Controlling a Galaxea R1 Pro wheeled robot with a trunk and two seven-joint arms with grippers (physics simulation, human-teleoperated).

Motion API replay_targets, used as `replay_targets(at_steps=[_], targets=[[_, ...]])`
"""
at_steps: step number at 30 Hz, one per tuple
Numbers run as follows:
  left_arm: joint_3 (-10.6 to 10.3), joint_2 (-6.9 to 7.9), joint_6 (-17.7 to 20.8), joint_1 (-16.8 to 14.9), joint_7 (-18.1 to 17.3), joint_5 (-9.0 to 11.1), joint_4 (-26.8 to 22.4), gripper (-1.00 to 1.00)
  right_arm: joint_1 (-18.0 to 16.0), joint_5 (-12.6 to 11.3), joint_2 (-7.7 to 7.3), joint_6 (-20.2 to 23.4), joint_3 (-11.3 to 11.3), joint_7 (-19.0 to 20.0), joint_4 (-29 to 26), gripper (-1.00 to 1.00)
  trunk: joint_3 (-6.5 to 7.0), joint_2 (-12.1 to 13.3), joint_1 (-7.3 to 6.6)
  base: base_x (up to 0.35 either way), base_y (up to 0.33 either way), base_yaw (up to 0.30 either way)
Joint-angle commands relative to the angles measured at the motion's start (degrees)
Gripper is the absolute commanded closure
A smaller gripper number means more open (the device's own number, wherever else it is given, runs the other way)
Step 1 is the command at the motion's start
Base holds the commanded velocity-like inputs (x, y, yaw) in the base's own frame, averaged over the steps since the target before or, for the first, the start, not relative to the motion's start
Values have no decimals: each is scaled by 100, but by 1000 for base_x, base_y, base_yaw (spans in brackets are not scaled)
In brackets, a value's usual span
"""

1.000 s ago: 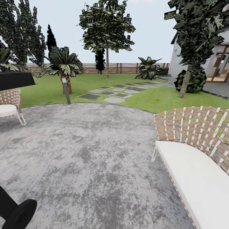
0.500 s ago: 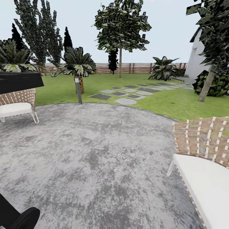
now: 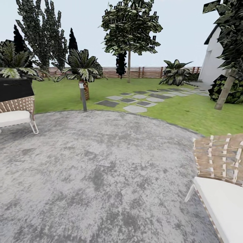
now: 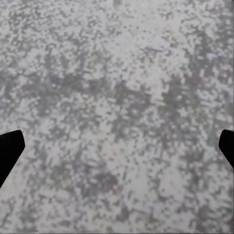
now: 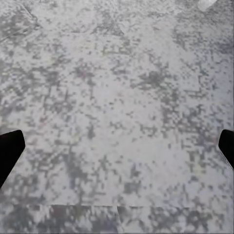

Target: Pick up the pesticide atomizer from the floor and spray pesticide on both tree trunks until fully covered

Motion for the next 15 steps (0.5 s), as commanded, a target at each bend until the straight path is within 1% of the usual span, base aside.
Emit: replay_targets(at_steps=[1, 15], targets=[[-2, 1, -18, -3, 1, 28, 5, -100, -3, -35, -1, -20, 5, 1, 4, -100, -5, -2, 2, 340, 0, 0], [2, 2, -18, -3, 2, 26, 5, -100, -3, -37, -1, -20, 5, -16, 4, -100, -5, -2, 2, 340, 0, 0]])
